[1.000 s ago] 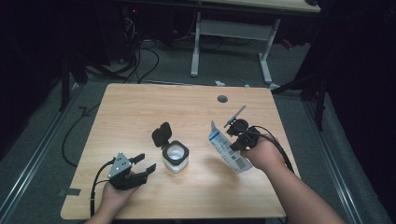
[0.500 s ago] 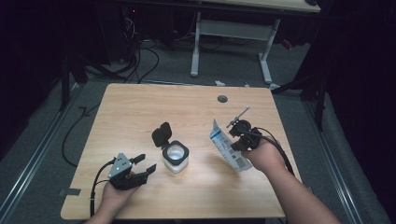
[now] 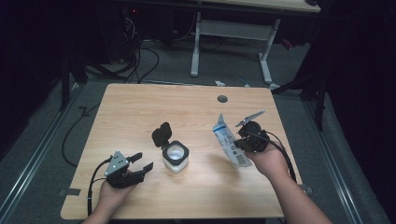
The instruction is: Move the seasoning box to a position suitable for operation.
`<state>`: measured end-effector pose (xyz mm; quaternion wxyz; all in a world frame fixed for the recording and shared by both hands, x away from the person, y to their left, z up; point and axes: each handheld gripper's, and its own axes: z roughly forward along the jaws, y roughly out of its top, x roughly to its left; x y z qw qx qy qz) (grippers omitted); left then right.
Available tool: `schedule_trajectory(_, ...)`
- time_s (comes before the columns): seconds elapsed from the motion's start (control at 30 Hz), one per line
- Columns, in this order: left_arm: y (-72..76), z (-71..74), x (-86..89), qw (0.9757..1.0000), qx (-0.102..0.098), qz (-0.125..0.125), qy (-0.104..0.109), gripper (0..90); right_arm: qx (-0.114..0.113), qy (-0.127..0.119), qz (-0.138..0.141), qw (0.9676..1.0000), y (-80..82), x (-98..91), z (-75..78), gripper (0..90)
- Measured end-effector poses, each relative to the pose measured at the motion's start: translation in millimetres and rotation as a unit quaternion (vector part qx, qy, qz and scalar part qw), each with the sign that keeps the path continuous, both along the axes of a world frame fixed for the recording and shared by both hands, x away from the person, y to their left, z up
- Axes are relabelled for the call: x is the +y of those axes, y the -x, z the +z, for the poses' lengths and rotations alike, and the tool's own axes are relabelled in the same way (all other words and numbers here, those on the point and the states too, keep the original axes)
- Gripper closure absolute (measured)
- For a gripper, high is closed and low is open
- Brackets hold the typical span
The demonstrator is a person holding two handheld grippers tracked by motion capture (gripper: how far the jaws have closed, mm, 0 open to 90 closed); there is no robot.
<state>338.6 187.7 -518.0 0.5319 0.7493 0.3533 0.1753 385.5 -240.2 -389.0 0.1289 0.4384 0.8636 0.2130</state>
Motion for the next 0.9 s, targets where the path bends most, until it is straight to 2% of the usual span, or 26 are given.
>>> schedule_trajectory(0.13,-3.0,-1.2,13.8,1.0000,0.000,0.005,0.001,37.3,-0.015,-0.019,-0.008,0.9997,2.1,-7.1,-3.1,90.0)
schedule_trajectory(0.23,-5.0,-3.5,26.9,0.9999,-0.006,0.012,-0.010,37.3,-0.025,-0.035,-0.014,0.9990,5.1,-10.8,-4.8,90.0)
schedule_trajectory(0.37,-8.3,-3.1,40.1,0.9995,0.000,0.031,-0.004,37.3,-0.038,-0.036,-0.013,0.9986,9.1,-13.2,-10.6,90.0)
schedule_trajectory(0.47,-8.8,-1.7,41.7,0.9992,-0.004,0.039,-0.011,37.1,-0.044,-0.053,-0.015,0.9975,13.0,-13.9,-15.3,90.0)
schedule_trajectory(0.57,-8.5,-2.6,40.2,0.9991,0.000,0.035,-0.024,37.1,-0.059,-0.059,-0.011,0.9965,18.2,-12.8,-18.0,90.0)
schedule_trajectory(0.67,-8.0,-2.6,39.2,0.9991,0.001,0.034,-0.025,36.9,-0.068,-0.070,-0.015,0.9951,22.9,-13.2,-22.9,90.0)
schedule_trajectory(0.9,-7.0,-3.8,39.4,0.9992,0.005,0.033,-0.022,36.7,-0.097,-0.113,-0.032,0.9884,34.2,-23.6,-31.3,90.0)
